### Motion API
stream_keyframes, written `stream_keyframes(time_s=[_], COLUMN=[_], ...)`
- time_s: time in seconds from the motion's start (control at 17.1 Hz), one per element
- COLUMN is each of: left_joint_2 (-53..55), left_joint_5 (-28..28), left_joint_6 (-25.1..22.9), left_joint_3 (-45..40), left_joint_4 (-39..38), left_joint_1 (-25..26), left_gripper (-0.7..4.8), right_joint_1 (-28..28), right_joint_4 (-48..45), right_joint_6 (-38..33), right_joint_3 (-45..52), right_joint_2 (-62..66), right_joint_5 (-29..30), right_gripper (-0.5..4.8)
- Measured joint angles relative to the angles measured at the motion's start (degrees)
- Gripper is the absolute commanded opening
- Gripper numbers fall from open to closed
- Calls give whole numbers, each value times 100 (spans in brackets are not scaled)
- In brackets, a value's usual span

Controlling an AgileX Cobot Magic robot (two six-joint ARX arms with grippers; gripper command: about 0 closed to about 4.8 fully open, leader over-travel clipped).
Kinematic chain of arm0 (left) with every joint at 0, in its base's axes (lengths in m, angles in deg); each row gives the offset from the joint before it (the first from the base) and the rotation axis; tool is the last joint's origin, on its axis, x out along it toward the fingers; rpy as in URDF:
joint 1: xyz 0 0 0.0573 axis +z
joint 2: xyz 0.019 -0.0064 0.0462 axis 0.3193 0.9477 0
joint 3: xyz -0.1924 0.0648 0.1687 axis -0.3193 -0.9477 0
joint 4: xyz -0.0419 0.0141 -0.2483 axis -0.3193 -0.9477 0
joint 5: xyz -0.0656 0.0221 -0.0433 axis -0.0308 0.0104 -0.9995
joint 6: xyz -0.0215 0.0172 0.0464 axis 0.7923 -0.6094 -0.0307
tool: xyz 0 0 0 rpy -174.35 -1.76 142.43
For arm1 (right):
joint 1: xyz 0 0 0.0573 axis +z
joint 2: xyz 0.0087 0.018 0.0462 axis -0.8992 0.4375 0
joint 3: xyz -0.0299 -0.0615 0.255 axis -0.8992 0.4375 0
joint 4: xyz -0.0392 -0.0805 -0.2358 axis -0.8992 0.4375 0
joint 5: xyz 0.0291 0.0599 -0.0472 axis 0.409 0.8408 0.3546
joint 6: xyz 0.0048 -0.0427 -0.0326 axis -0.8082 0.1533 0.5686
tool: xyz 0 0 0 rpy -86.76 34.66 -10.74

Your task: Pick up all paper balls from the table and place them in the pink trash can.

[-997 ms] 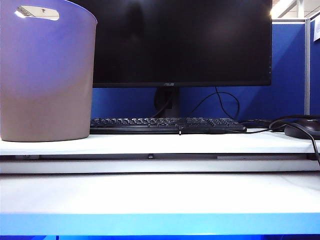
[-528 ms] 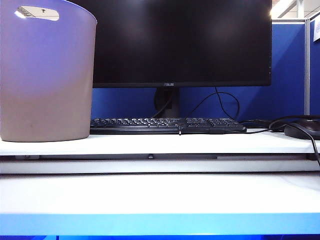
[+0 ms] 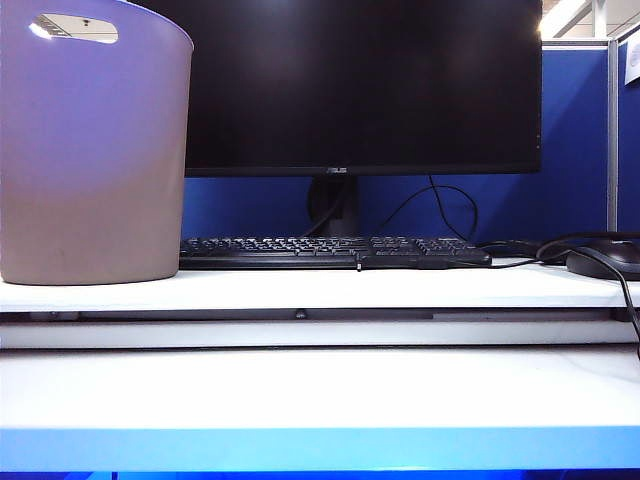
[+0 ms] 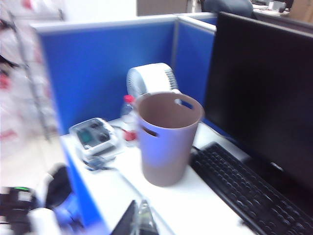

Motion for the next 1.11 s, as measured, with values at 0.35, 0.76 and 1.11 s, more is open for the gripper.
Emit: stream_keyframes(time_s=[0.35,0.76,1.11], left_joint_2=[-664,-1346,-1663], left_joint_5=[-291,-769,-1204], left_joint_6=[765,1102,573], left_joint_3=[-219,-557,-1722], left_joint_4=[-232,-942,-1187], left_joint_1=[468,1285,1666], left_gripper=[-6,-6,-6], right_joint_1=[-35,-1137,-2142], right_joint_4=[-70,-24,-155], right_joint_6=[-688,-973,-787], right_joint_3=[1582,3058,4610], right_joint_2=[-2146,-3650,-4247], right_joint_5=[-114,328,1187], right_gripper=[-8,-7,-7])
